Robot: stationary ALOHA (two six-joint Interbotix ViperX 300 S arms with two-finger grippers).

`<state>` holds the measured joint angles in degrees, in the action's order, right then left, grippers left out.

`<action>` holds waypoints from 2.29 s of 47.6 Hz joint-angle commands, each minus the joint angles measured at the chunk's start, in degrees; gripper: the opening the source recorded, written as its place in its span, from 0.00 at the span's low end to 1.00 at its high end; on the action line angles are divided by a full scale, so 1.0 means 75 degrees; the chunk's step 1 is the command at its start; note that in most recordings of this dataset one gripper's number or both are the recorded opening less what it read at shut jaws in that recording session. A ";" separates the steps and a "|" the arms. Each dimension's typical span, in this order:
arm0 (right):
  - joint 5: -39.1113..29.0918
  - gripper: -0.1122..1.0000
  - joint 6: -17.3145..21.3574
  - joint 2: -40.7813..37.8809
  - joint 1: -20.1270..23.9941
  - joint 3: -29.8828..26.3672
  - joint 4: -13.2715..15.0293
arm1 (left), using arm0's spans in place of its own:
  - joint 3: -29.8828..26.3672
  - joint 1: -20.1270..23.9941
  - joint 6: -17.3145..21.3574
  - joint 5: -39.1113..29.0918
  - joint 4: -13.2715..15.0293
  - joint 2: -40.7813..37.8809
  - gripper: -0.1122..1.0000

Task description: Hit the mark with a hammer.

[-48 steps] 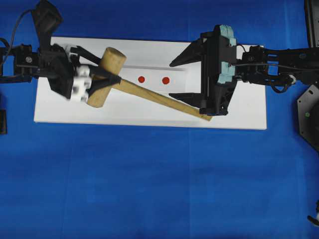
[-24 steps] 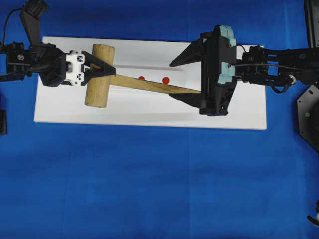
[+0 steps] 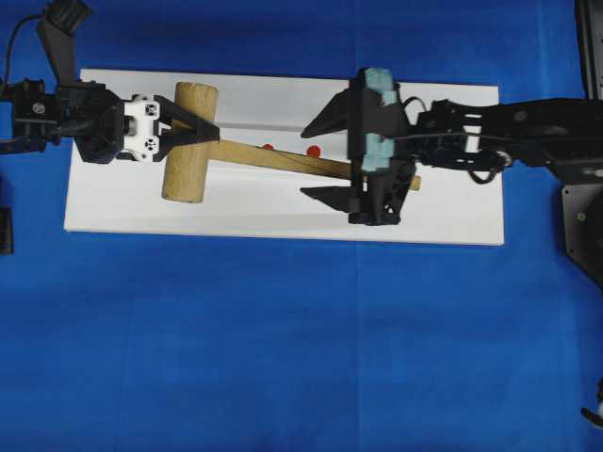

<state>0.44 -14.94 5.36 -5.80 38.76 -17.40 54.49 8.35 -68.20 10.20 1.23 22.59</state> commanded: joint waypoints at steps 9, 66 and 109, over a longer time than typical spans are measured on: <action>0.0035 0.42 -0.0129 0.0035 0.0012 -0.0211 0.0082 | -0.0211 -0.0059 -0.0094 0.0152 -0.0023 0.0105 0.55; 0.0047 0.16 -0.0105 0.0105 0.0047 -0.0211 0.0094 | -0.0176 -0.0141 0.0340 0.0211 -0.0023 0.0328 0.89; -0.0035 0.16 0.0000 0.2109 0.0035 0.1289 -0.0129 | 0.1031 -0.0246 0.0363 -0.1277 -0.0035 0.2824 0.90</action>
<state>-0.44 -15.03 19.51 -5.63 48.96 -18.19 62.58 6.86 -65.74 1.14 1.14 42.63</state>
